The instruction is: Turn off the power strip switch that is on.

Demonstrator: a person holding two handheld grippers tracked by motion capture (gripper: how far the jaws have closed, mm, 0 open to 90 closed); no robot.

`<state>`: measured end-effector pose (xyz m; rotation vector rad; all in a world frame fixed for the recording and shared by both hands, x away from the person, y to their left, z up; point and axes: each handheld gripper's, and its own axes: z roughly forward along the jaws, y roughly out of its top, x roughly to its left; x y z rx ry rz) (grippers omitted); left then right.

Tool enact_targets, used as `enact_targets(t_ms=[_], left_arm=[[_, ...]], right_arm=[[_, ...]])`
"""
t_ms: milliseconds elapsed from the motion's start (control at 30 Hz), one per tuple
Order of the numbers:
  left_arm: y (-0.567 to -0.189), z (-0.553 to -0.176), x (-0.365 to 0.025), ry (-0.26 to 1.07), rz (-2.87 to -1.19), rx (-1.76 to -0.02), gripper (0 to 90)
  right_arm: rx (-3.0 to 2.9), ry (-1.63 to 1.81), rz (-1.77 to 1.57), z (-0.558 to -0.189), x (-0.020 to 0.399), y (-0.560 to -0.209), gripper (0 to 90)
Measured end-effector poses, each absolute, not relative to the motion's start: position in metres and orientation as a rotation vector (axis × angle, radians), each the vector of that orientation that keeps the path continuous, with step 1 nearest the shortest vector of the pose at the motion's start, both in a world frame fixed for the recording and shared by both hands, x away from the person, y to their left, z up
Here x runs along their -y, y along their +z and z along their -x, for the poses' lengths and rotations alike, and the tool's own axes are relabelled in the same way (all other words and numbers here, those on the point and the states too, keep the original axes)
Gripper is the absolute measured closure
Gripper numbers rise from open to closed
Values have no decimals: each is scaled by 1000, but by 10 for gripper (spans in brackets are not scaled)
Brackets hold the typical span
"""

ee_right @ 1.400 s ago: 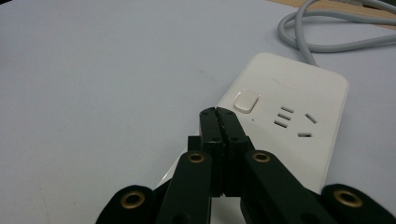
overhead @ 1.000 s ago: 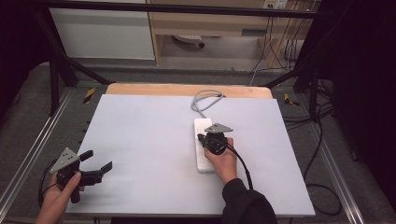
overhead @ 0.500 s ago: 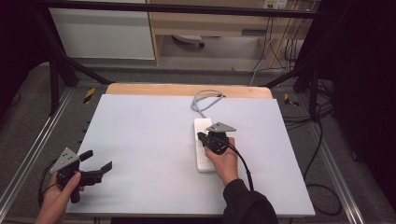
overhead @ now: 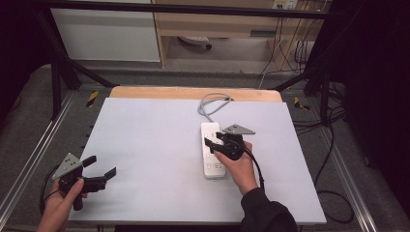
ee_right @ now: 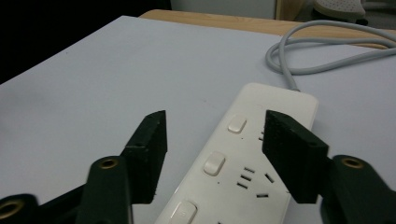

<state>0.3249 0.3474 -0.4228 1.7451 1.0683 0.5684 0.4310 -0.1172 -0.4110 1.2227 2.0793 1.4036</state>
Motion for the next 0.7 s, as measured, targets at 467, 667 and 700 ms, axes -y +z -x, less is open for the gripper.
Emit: enact_targets(t_ms=[467,667,700], left_arm=[[-423,-325,-348,567,-1746,-1070,55],[-423,-325,-348,568,-1746,-1070,55],[-423,-325,-348,568,-1746,-1070,55]], right_arm=[[-2043,1377,-1250,-423,142,-399,90],[-2023,1401,-1200,-413,156,-393,62],[-2018,1398,-1187,-411,158,-392,59]])
